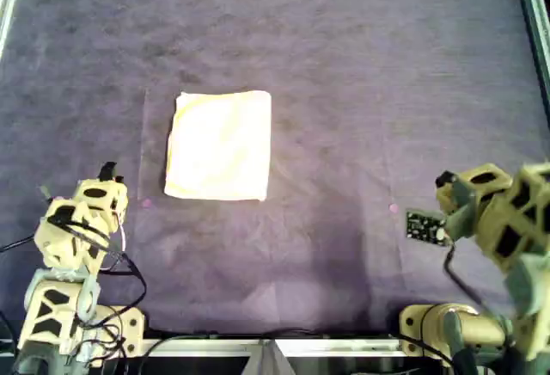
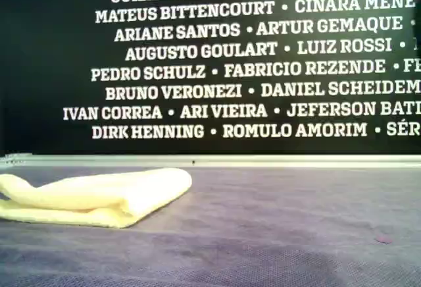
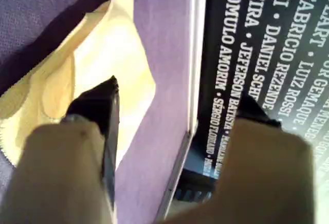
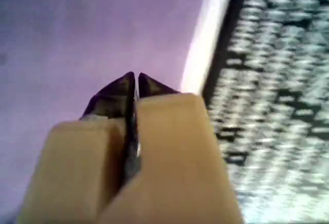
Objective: Fold a cloth
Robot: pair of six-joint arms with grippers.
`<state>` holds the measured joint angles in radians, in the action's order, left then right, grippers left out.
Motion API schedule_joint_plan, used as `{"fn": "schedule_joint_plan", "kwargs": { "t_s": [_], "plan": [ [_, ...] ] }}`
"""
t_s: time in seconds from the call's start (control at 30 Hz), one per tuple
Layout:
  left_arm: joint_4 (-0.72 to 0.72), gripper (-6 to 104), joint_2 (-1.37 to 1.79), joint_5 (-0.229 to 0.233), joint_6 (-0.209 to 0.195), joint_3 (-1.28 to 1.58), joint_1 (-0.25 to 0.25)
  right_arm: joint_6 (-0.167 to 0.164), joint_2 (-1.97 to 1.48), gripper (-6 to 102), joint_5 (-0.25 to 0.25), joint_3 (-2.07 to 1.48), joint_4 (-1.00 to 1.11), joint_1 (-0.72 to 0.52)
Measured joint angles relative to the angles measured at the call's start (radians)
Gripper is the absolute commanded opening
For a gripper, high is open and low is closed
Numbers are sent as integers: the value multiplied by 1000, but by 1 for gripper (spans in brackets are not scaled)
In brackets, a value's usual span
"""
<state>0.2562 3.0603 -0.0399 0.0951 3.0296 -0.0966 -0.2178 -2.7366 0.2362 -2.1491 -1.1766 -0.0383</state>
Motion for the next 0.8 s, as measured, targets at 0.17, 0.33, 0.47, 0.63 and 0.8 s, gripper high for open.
{"fn": "schedule_joint_plan", "kwargs": {
  "t_s": [0.17,0.33,0.47,0.63,0.8],
  "plan": [
    [0,80,0,0,0,0,0,-44,-97,2,0,-264,252,5],
    [0,80,0,-3,0,0,0,-44,-124,3,-3,-407,459,-31],
    [0,80,0,-3,0,8,0,-44,-144,3,2,-515,612,-120],
    [0,79,3,0,0,9,0,28,-199,2,2,-660,724,-204],
    [2,79,5,0,0,9,0,106,-316,2,6,-758,736,-193]
  ]
}}
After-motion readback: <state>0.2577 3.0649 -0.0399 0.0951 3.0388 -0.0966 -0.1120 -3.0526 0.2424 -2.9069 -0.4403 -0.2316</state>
